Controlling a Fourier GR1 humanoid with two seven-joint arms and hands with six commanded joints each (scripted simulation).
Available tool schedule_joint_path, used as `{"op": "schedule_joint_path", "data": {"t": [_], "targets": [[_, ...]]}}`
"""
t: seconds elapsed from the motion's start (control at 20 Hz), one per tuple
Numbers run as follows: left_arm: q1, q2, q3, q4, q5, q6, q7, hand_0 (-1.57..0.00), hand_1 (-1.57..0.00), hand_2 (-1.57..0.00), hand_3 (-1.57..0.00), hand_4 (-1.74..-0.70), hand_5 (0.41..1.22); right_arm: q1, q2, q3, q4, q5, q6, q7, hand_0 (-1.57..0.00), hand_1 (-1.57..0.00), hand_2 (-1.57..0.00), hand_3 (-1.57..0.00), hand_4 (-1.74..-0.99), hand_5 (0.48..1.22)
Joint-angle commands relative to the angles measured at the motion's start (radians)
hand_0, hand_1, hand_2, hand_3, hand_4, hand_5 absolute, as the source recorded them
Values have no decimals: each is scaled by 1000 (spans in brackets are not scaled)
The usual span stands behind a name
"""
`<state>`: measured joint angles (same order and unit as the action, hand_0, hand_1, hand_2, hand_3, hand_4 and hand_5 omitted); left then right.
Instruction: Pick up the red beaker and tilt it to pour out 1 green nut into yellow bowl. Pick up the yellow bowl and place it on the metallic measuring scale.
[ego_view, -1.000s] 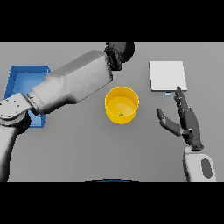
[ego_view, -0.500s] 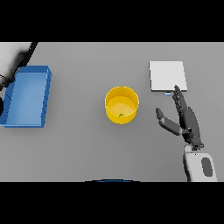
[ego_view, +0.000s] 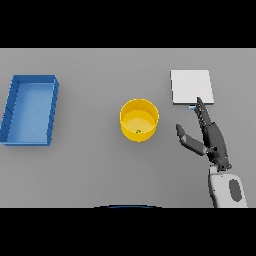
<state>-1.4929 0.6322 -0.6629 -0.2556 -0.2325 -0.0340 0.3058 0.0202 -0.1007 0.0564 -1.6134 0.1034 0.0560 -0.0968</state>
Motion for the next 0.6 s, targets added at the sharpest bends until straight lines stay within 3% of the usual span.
{"op": "schedule_joint_path", "data": {"t": [0.0,0.15,0.25,0.3,0.55], "targets": [[40,16,5,-16,25,13,18,-1571,-1568,-1568,-1439,-1732,1221,-1,6,4,1,-5,5,9,1,1,1,1,-1276,654],[160,30,37,-55,134,55,96,-1571,-1570,-1569,-1503,-1736,1221,2,0,7,-6,3,2,3,1,1,1,1,-1285,663],[244,35,48,-106,197,103,145,-1571,-1570,-1570,-1464,-1738,1221,-18,-5,2,9,9,-4,21,1,1,1,1,-1302,671],[292,40,59,-129,234,128,155,-1571,-1570,-1570,-1418,-1739,1221,-9,-4,4,17,12,-3,7,1,1,1,1,-1307,677],[479,94,62,-309,346,245,245,-1571,-1571,-1571,-1521,-1740,1221,-2,-15,5,17,15,5,-20,1,1,1,1,-1304,707]]}}
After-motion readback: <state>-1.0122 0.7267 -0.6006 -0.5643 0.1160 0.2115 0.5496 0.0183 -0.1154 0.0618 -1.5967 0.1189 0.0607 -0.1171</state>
